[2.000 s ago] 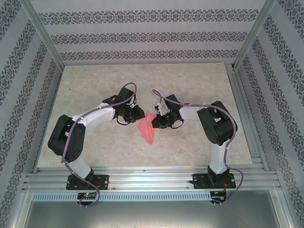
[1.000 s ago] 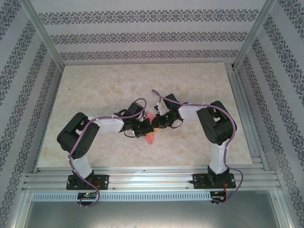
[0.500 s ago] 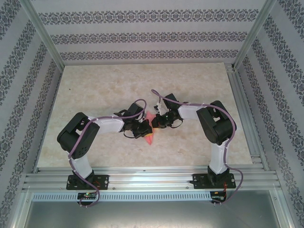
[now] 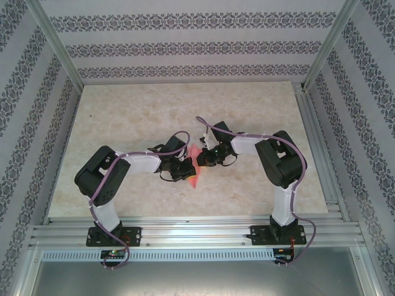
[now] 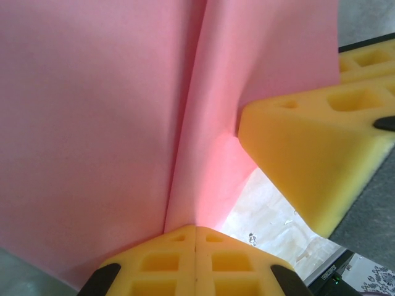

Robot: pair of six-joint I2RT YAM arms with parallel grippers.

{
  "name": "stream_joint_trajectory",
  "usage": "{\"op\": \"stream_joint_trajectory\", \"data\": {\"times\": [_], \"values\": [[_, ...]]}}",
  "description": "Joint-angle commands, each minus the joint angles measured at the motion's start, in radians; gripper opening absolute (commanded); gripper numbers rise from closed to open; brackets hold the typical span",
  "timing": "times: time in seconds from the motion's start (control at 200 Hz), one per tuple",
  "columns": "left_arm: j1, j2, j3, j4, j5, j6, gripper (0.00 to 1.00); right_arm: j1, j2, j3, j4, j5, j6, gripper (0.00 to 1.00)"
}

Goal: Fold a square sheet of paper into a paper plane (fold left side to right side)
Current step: Fourth fold the wing at the center of the table.

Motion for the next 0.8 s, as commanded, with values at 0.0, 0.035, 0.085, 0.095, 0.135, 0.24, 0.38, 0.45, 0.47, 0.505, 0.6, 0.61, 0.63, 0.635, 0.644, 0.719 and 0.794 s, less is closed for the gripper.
{"op": "stream_joint_trajectory", "data": {"times": [0.0,0.035,0.085,0.095,0.135,0.24,0.38,0.45,0.47,0.505,0.6,0.61,0.63,0.635,0.644,0.719,0.794], "values": [[-0.008,0.030,-0.024,-0.027,-0.014,0.016,0.00,0.028,0.047,0.001,-0.031,0.050,-0.012,0.11],[-0.009,0.032,-0.026,-0.026,-0.014,0.015,0.00,0.024,0.039,0.005,-0.030,0.044,-0.007,0.11],[-0.008,0.036,-0.030,-0.024,-0.013,0.013,0.00,0.019,0.021,0.013,-0.030,0.042,0.000,0.12],[-0.008,0.037,-0.030,-0.024,-0.013,0.012,0.00,0.017,0.017,0.014,-0.029,0.042,0.001,0.12],[-0.008,0.038,-0.037,-0.017,-0.012,0.008,0.00,0.012,0.004,0.024,-0.035,0.044,0.002,0.13],[-0.008,0.037,-0.048,-0.011,-0.015,0.002,0.00,0.006,0.007,0.069,-0.084,0.054,-0.016,0.12],[-0.008,0.036,-0.046,-0.022,-0.025,0.005,0.00,0.003,0.039,0.070,-0.098,0.064,-0.029,0.12],[-0.008,0.041,-0.046,-0.035,-0.034,0.008,0.00,-0.009,0.026,0.064,-0.103,0.087,-0.036,0.18],[-0.008,0.042,-0.044,-0.037,-0.035,0.009,0.00,-0.015,0.017,0.063,-0.105,0.094,-0.038,0.19],[-0.008,0.045,-0.044,-0.039,-0.035,0.009,0.00,-0.028,-0.003,0.063,-0.112,0.107,-0.043,0.20],[-0.008,0.048,-0.044,-0.043,-0.039,0.010,0.00,-0.062,-0.076,0.078,-0.185,0.202,-0.081,0.25],[-0.008,0.048,-0.043,-0.043,-0.040,0.010,0.00,-0.064,-0.083,0.080,-0.192,0.213,-0.086,0.25],[-0.009,0.048,-0.043,-0.043,-0.042,0.009,0.00,-0.068,-0.100,0.082,-0.205,0.232,-0.093,0.26],[-0.009,0.049,-0.043,-0.044,-0.043,0.009,0.00,-0.069,-0.104,0.082,-0.208,0.236,-0.094,0.27],[-0.009,0.048,-0.043,-0.045,-0.043,0.008,0.00,-0.070,-0.112,0.082,-0.214,0.249,-0.097,0.28],[-0.008,0.047,-0.042,-0.045,-0.046,0.007,0.00,-0.071,-0.156,0.079,-0.246,0.294,-0.108,0.29],[-0.008,0.046,-0.041,-0.047,-0.053,0.005,0.00,-0.054,-0.184,0.052,-0.235,0.306,-0.090,0.27]]}}
